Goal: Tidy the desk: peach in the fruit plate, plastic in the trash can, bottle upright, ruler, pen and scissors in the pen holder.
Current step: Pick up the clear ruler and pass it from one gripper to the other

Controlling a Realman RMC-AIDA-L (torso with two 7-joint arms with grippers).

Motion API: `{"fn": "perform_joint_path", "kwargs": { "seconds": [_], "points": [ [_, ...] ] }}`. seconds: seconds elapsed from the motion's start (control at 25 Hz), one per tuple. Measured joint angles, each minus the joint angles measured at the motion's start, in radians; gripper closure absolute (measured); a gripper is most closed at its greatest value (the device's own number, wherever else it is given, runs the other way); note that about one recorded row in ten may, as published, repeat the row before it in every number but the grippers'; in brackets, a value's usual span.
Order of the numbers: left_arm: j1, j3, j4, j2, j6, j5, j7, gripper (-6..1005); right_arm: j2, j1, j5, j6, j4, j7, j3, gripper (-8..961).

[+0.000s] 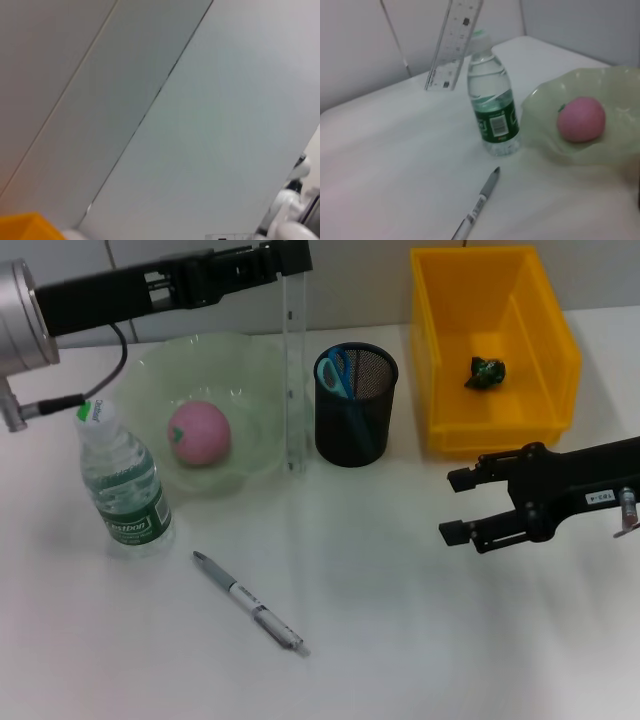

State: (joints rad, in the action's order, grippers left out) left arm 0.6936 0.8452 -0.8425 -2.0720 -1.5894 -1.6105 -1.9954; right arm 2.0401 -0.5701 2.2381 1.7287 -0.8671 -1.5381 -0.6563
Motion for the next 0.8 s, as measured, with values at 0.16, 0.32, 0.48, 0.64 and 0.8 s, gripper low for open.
{"fn": "perform_joint_path", "kwargs": {
  "seconds": [0.16, 0.32, 0.48, 0.64, 0.8],
  "points": [
    [-0.005, 0.0, 0.09, 0.001, 0.017, 0.064, 0.116, 608, -0.002, 0.009, -0.008, 0.001, 0.024, 0.006, 0.036, 144],
    [-0.014, 0.0, 0.173, -0.001, 0.023, 0.132, 0.249, 608, -0.003, 0.026, -0.038, -0.001, 0.037, 0.014, 0.042, 143],
    [-0.021, 0.001, 0.283, -0.003, 0.018, 0.207, 0.407, 608, -0.001, 0.035, -0.054, -0.005, 0.041, 0.018, 0.043, 143],
    [-0.022, 0.001, 0.377, -0.005, 0.01, 0.259, 0.549, 608, -0.005, 0.032, -0.054, -0.015, 0.062, 0.018, 0.044, 143],
    [-0.022, 0.002, 0.444, -0.007, 0.0, 0.278, 0.646, 607, -0.008, 0.028, -0.054, -0.015, 0.075, 0.018, 0.044, 143]
  ]
}}
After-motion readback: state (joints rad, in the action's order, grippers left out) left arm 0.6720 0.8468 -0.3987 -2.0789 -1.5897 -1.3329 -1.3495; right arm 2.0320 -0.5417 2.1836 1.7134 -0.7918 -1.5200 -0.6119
